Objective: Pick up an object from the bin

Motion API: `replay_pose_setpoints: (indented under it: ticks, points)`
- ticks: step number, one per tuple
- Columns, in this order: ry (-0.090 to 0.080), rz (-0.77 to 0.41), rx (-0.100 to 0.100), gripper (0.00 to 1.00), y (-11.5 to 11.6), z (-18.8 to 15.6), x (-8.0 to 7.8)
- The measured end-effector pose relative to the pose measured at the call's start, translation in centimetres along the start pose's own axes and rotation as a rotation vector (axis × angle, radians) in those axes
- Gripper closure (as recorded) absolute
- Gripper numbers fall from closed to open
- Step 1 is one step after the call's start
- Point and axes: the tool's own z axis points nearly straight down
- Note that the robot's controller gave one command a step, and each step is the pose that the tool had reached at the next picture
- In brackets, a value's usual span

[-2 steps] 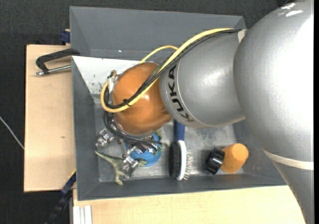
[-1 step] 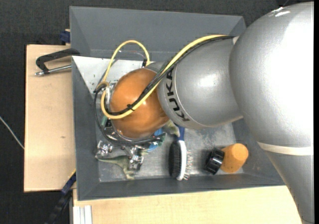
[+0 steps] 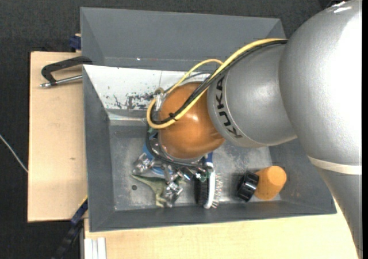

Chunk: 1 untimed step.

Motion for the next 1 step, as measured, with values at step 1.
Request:
replay_pose_setpoints:
  ticks: [1]
  points:
    - [-0.001, -0.001, 0.0, 1.0, 0.07, -0.04, -0.07]
